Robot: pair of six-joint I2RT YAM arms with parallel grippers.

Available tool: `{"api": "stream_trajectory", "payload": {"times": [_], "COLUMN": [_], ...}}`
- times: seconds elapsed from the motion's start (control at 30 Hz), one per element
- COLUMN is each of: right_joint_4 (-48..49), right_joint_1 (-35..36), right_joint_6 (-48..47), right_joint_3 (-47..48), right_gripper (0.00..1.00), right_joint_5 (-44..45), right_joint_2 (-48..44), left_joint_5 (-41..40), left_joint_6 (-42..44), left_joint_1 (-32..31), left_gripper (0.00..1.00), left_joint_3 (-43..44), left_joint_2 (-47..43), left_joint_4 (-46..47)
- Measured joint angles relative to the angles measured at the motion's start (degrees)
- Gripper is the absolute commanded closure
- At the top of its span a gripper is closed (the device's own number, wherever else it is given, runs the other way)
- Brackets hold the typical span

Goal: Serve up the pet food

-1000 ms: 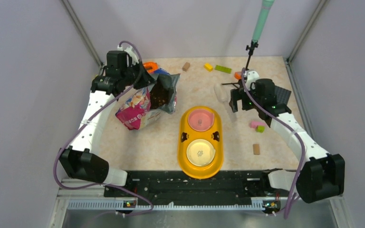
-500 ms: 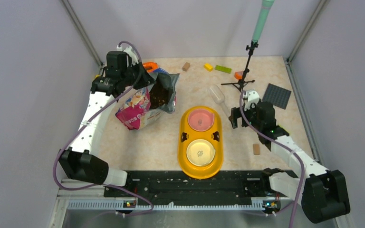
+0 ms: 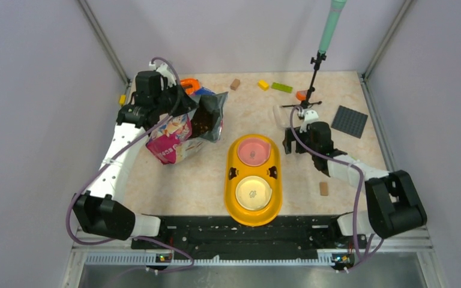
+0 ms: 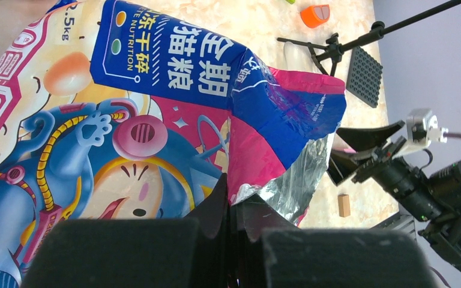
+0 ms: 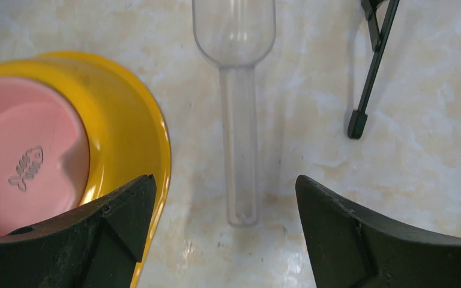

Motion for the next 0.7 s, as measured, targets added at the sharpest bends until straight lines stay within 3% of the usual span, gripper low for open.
{"api": "stream_trajectory", "payload": {"times": [0.4,0.7], "right_joint_4": [-0.98,0.76], "right_joint_1": [0.11,0.15], "right_joint_6": [7.74,12.85], "right_joint_3": [12.22,11.32], "right_gripper": [0.14,0.21], "right_joint_5": [4.61,7.54], "right_joint_2": [14.91,16.28], "left_joint_5": [-0.42,-1.38], "left_joint_6": [1.79,2.19], "left_joint_1": [-0.04,-0.15], "left_gripper": [1.0,1.0], "left_joint_3": [-0.83,-1.97], "left_joint_2": [-0.48,-0.87], "left_joint_4": [1.68,3.15]}}
